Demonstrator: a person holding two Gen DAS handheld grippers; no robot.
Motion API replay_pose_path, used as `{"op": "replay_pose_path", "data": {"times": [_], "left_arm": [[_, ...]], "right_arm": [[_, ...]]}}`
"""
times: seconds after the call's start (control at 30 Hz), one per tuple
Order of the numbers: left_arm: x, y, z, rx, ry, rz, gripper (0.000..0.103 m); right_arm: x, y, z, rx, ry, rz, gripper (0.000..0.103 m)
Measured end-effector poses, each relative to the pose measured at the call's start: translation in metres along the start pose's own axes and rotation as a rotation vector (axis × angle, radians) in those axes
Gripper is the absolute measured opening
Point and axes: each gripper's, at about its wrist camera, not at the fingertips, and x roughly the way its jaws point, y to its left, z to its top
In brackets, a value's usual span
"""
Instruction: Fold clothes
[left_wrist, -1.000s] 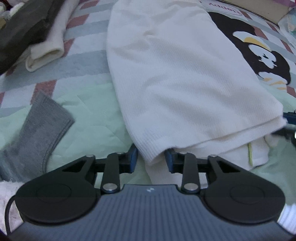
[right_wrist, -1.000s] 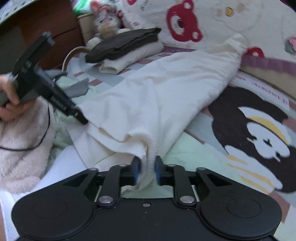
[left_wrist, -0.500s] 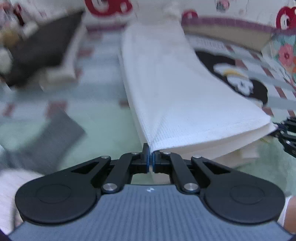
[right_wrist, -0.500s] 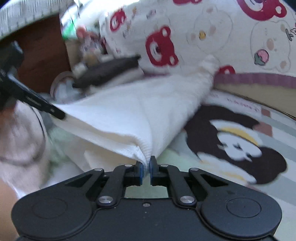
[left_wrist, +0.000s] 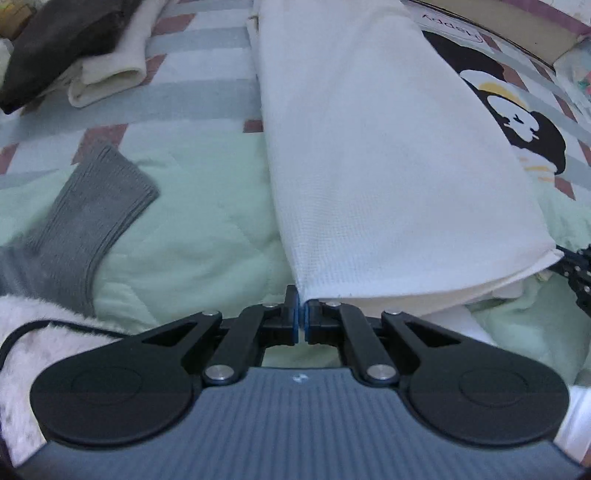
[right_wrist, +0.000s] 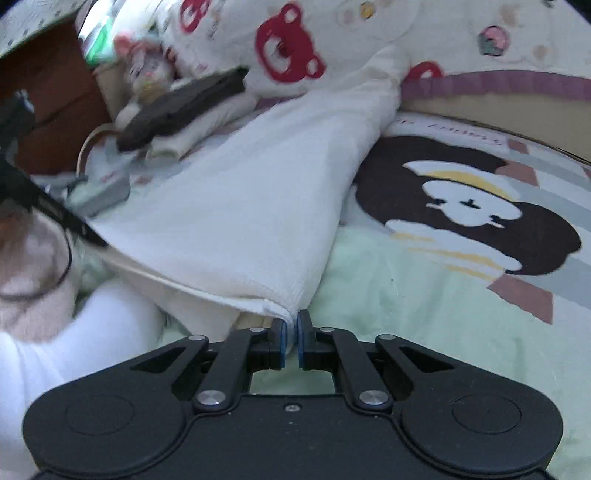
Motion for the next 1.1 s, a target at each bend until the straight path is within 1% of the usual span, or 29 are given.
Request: {"op": "replay_pose_path", "data": {"times": [0.07,0.13,0.17,0.23,0.27,0.3,0.33,0.37,0.43,0.47,0.5,0.53,0.67,0.77,0.8,0.83,0.87,0.9,0.97,1.0,1.1], "left_arm": [[0.002,-0.004,-0.001,0.017,0.012,0.013,0.002],[0.001,-0.005,0.000,0.018,0.005,0.018,0.002],[0.000,-0.005,0.001,0.018,0.001,0.019,0.002],[-0.004,-0.002,0.002,0.000,-0.026,-0.021,0.003],[-0.006,0.000,0.003,-0.015,-0.045,-0.045,0.003],[-0.007,0.003,0.004,-0.032,-0.065,-0.068,0.003],[-0.009,0.006,0.005,-0.050,-0.092,-0.097,0.003],[-0.011,0.008,0.007,-0.061,-0.120,-0.125,0.003],[-0.016,0.009,0.012,-0.066,-0.169,-0.159,0.003],[-0.018,0.008,0.014,-0.069,-0.185,-0.171,0.003],[-0.019,0.008,0.016,-0.073,-0.199,-0.181,0.003],[-0.020,0.007,0.018,-0.082,-0.206,-0.199,0.003],[-0.027,0.004,0.029,-0.134,-0.231,-0.304,0.003],[-0.036,-0.001,0.038,-0.144,-0.282,-0.346,0.002],[-0.041,-0.002,0.041,-0.142,-0.302,-0.357,0.002],[-0.046,-0.004,0.043,-0.139,-0.322,-0.368,0.002],[-0.049,-0.005,0.046,-0.142,-0.337,-0.379,0.002],[-0.053,-0.005,0.048,-0.147,-0.350,-0.390,0.002],[-0.058,-0.004,0.052,-0.160,-0.373,-0.413,0.002],[-0.059,-0.004,0.052,-0.164,-0.381,-0.415,0.002],[-0.059,-0.004,0.052,-0.171,-0.395,-0.407,0.002]], "right_arm": [[-0.004,-0.001,0.004,0.015,-0.006,0.012,0.007],[-0.008,-0.002,0.005,0.022,-0.007,0.027,0.010],[-0.009,-0.004,0.006,0.038,0.004,0.038,0.017],[-0.011,-0.008,0.006,0.090,0.023,0.061,0.018],[-0.013,-0.009,0.007,0.117,0.023,0.089,0.022],[-0.016,-0.010,0.008,0.144,0.021,0.125,0.026],[-0.019,-0.011,0.009,0.170,0.019,0.161,0.026],[-0.021,-0.012,0.011,0.194,0.016,0.220,0.026],[-0.020,-0.016,0.016,0.244,0.017,0.405,0.026],[-0.016,-0.018,0.017,0.276,0.031,0.491,0.026],[-0.011,-0.017,0.019,0.301,0.046,0.547,0.026],[-0.005,-0.014,0.021,0.295,0.067,0.561,0.026],[0.025,0.013,0.030,0.116,0.175,0.416,0.026],[0.038,0.037,0.033,-0.038,0.211,0.336,0.028],[0.041,0.046,0.034,-0.090,0.219,0.314,0.035],[0.044,0.054,0.035,-0.134,0.224,0.298,0.040],[0.046,0.059,0.036,-0.170,0.227,0.289,0.047],[0.047,0.065,0.037,-0.205,0.229,0.280,0.052],[0.050,0.074,0.039,-0.262,0.221,0.249,0.056],[0.051,0.077,0.039,-0.281,0.217,0.219,0.056],[0.056,0.076,0.044,-0.275,0.221,0.165,0.056]]}}
